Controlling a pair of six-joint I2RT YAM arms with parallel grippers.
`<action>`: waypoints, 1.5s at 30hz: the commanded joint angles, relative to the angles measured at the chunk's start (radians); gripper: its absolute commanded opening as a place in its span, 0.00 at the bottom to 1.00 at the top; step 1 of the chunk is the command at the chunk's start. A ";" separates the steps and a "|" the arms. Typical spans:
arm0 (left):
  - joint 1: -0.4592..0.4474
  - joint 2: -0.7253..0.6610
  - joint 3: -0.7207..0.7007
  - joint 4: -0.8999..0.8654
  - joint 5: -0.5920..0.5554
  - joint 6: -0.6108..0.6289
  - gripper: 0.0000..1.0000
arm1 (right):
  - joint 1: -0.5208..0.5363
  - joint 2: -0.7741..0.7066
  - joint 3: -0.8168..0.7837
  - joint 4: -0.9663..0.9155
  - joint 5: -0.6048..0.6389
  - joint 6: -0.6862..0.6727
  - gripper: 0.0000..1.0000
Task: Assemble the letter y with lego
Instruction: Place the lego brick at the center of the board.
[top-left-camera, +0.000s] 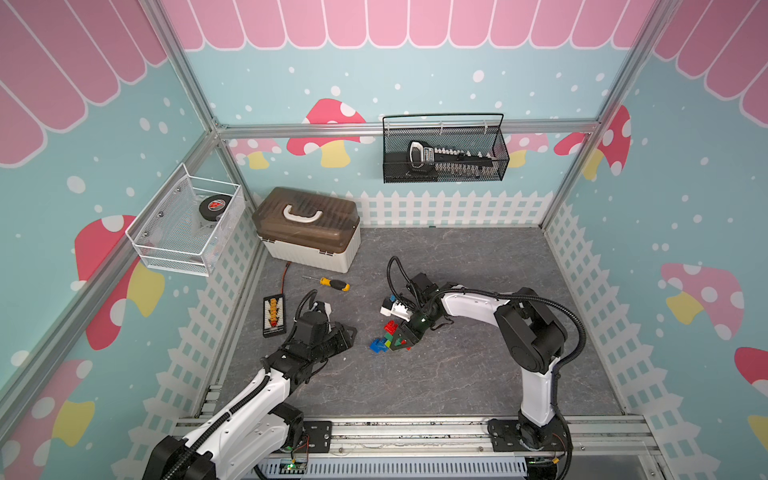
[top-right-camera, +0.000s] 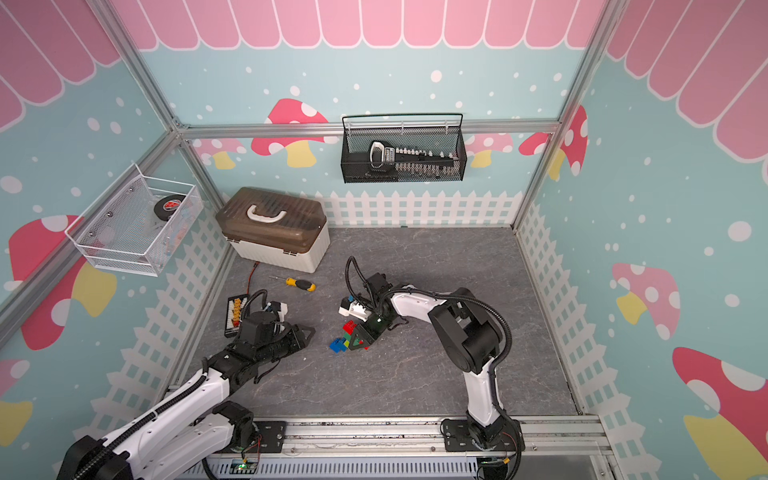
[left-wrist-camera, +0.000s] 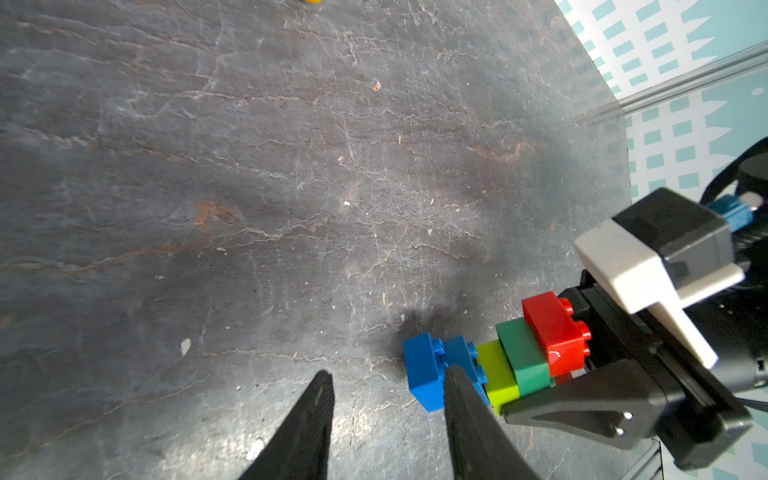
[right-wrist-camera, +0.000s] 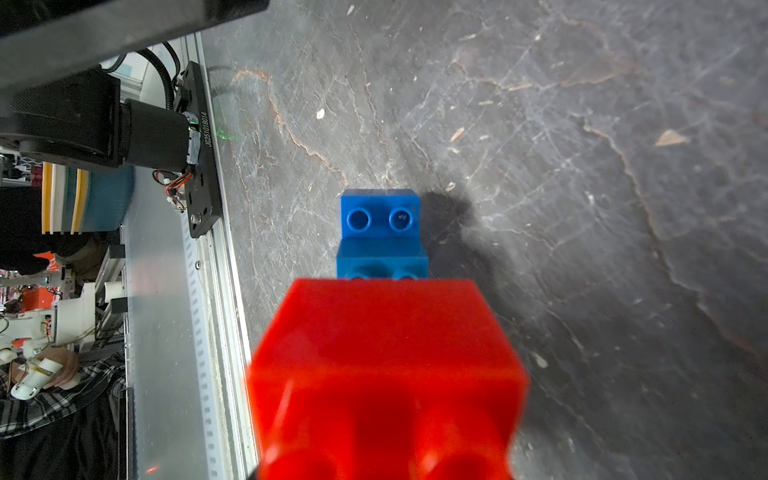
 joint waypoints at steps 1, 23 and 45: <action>0.006 0.000 0.008 -0.010 0.005 0.000 0.45 | -0.007 0.022 -0.012 0.014 -0.039 -0.004 0.27; 0.006 -0.002 -0.002 -0.015 0.000 -0.001 0.44 | -0.049 0.028 -0.006 0.037 -0.018 0.016 0.47; -0.019 0.037 -0.053 -0.025 0.016 -0.016 0.44 | 0.076 -0.419 -0.358 0.183 0.362 0.212 0.27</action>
